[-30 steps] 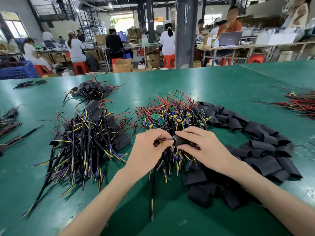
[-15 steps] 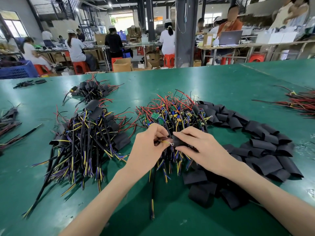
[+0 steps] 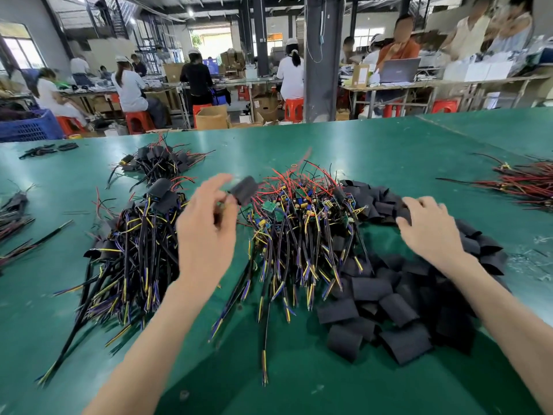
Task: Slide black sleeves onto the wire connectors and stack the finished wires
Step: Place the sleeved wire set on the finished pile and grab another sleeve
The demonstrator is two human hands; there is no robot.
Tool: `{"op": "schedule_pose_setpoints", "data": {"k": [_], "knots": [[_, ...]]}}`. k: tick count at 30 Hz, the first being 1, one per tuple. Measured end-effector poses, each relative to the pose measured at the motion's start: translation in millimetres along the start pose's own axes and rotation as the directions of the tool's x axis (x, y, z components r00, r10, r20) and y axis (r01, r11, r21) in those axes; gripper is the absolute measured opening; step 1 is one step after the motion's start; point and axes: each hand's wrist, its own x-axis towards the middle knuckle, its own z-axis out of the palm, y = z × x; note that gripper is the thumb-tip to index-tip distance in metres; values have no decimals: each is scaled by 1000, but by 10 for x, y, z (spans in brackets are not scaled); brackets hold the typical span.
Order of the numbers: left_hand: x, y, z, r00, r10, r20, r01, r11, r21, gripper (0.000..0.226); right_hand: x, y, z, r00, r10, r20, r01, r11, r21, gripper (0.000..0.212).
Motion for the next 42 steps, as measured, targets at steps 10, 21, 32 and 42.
{"op": "schedule_pose_setpoints", "data": {"k": [10, 21, 32, 42], "knots": [[260, -643, -361, 972, -84, -218, 132, 968, 214, 42, 20, -6, 125, 992, 18, 124, 5, 983, -182, 31], [221, -961, -362, 892, -442, -96, 422, 736, 530, 42, 21, -54, 73, 978, 112, 177, -107, 994, -36, 28], [98, -302, 364, 946, -264, 189, 225, 953, 204, 18, -4, -110, -60, 991, 111, -71, -108, 993, 49, 23], [446, -232, 1055, 596, -677, 432, 509, 734, 449, 34, -31, -259, -47, 984, 66, -165, -24, 969, 245, 49]]}}
